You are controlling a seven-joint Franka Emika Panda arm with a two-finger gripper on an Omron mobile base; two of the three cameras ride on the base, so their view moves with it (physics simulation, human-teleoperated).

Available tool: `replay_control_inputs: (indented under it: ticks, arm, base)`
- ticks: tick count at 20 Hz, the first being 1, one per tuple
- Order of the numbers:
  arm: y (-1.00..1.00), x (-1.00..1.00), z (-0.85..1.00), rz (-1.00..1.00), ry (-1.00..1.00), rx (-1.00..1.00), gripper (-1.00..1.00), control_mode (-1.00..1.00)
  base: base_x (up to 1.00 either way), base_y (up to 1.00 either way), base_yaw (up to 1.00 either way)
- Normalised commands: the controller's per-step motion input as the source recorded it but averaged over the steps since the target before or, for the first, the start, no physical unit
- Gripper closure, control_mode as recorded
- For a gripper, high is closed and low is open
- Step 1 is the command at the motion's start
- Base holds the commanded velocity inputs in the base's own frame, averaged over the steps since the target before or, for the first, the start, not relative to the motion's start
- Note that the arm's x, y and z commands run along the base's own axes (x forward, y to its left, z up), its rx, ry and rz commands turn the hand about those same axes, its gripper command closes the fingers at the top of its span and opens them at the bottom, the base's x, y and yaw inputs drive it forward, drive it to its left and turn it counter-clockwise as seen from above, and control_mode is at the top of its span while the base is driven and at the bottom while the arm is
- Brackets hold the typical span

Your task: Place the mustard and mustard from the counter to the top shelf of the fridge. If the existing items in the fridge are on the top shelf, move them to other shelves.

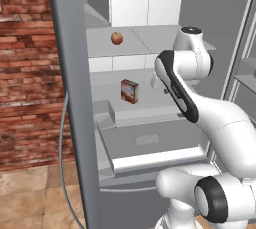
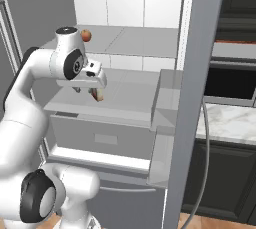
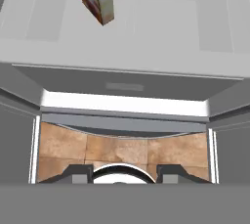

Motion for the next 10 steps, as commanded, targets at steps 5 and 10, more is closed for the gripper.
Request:
replay_control_inputs:
  ticks: [5, 10]
  arm:
    - [0.03, -0.05, 0.04, 0.0, -0.05, 0.0, -1.0, -1.0]
    - [0.02, -0.24, 0.44, 0.03, -0.3, 0.01, -1.0, -1.0]
  base:
    - [0.0, 0.0, 0.0]
    - [0.0, 0.0, 0.0]
